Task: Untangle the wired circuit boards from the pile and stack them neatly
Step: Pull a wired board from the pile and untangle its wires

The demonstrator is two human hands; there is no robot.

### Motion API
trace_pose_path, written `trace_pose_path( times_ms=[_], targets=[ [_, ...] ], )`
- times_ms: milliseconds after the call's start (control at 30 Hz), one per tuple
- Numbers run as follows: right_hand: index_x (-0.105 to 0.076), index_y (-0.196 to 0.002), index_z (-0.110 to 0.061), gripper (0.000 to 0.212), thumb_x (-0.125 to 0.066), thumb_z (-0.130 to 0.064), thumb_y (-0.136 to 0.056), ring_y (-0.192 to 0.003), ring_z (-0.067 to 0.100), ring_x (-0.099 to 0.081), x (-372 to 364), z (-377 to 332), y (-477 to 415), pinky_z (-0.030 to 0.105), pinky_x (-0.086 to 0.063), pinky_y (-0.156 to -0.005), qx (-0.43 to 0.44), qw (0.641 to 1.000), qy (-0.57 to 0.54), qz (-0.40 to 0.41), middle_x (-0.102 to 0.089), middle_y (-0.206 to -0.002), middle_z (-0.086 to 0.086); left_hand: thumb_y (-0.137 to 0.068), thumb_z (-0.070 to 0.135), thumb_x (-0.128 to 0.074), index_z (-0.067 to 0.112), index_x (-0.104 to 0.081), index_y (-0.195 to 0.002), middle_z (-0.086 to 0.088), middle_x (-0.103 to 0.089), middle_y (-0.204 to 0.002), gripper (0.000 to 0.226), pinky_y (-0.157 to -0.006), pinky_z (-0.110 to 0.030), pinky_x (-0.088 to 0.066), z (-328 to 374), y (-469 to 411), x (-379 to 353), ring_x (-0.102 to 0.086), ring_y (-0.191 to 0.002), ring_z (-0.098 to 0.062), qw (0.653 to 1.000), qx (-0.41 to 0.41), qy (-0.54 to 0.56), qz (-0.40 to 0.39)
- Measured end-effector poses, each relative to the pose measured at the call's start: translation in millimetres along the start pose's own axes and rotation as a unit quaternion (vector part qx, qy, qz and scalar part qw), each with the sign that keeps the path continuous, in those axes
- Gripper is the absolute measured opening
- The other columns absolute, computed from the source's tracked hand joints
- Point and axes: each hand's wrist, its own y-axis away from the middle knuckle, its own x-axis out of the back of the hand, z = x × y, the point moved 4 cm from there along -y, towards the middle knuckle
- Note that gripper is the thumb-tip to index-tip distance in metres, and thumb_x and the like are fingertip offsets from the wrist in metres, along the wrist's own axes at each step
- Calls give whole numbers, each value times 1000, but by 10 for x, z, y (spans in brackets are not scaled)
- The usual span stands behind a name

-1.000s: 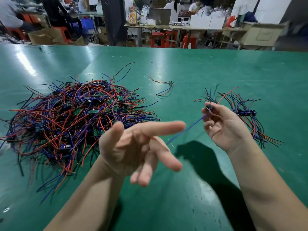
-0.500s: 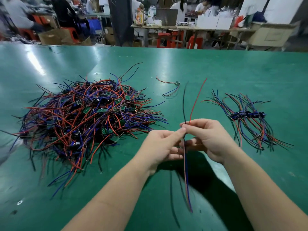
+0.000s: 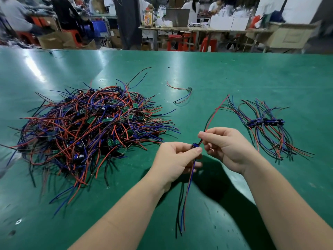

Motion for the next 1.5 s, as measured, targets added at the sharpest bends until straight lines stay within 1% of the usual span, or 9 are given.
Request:
trace_pose_path(
  times_ms=[200, 333, 433, 533, 633, 767, 1167, 1333, 1500],
  targets=[
    [-61, -70, -4, 14, -63, -2, -84, -50, 10, -60, 130, -52, -46, 16, -45, -46, 6, 1000, -12, 16, -63, -59, 5, -84, 11, -69, 6, -68, -79, -3, -71, -65, 8, -52, -20, -54, -22, 20, -14, -67, -54, -11, 999, 30, -2, -22],
    [-58, -76, -4, 8, -62, -3, -83, -53, 9, -63, 244, -89, -73, 13, -45, -45, 13, 997, -70, 33, -70, -66, 7, -84, 11, -70, 8, -69, -76, -6, -71, -67, 9, -53, -20, -54, -45, 32, -29, -68, -56, -12, 998, 44, -1, -37],
    [-56, -80, -9, 8, -63, -8, -84, -50, 4, -60, 374, -134, -102, 11, -39, -39, 22, 987, -140, 79, -70, -67, 3, -84, 12, -71, 9, -69, -74, -7, -71, -69, 10, -53, -21, -54, -51, 48, -30, -67, -56, -12, 997, 51, -3, -51],
    [-55, -78, -13, 11, -64, -10, -83, -50, 4, -59, 485, -173, -119, 12, -40, -41, 50, 972, -198, 119, -69, -64, 1, -83, 13, -72, 8, -69, -76, -7, -71, -70, 9, -54, -21, -55, -52, 58, -43, -67, -57, -13, 996, 57, 0, -64],
    [-53, -76, -17, 13, -64, -14, -82, -54, 6, -61, 491, -165, -141, 17, -43, -46, 78, 966, -216, 121, -68, -63, -2, -83, 13, -71, 8, -69, -77, -8, -71, -71, 9, -54, -21, -55, -53, 69, -68, -67, -57, -13, 995, 61, 3, -76],
    [-48, -73, -18, 21, -55, -11, -91, -65, 14, -69, 442, -172, -154, 17, -47, -51, 102, 959, -247, 92, -68, -64, -1, -84, 13, -71, 7, -69, -78, -9, -72, -73, 9, -54, -21, -55, -41, 73, -64, -67, -59, -13, 995, 60, 0, -74],
    [-42, -65, -21, 31, -57, -14, -91, -46, 6, -58, 496, -175, -136, 14, -41, -43, 90, 968, -200, 119, -58, -51, -4, -83, 13, -72, 5, -69, -81, -8, -71, -72, 9, -54, -20, -54, -41, 73, -73, -67, -59, -12, 995, 63, -7, -82],
    [-45, -65, -19, 29, -59, -16, -90, -49, 8, -59, 503, -179, -141, 15, -43, -45, 92, 969, -198, 114, -60, -53, -3, -83, 12, -72, 5, -69, -80, -8, -71, -71, 8, -54, -20, -54, -52, 60, -61, -67, -59, -13, 995, 60, -10, -77],
    [-46, -65, -20, 30, -58, -23, -92, -44, 7, -49, 508, -160, -149, 17, -42, -44, 70, 974, -195, 86, -61, -60, -1, -82, 10, -72, 2, -69, -81, -10, -70, -71, 10, -55, -22, -55, -54, 37, -18, -66, -58, -14, 996, 63, -6, -64]
  ],
)
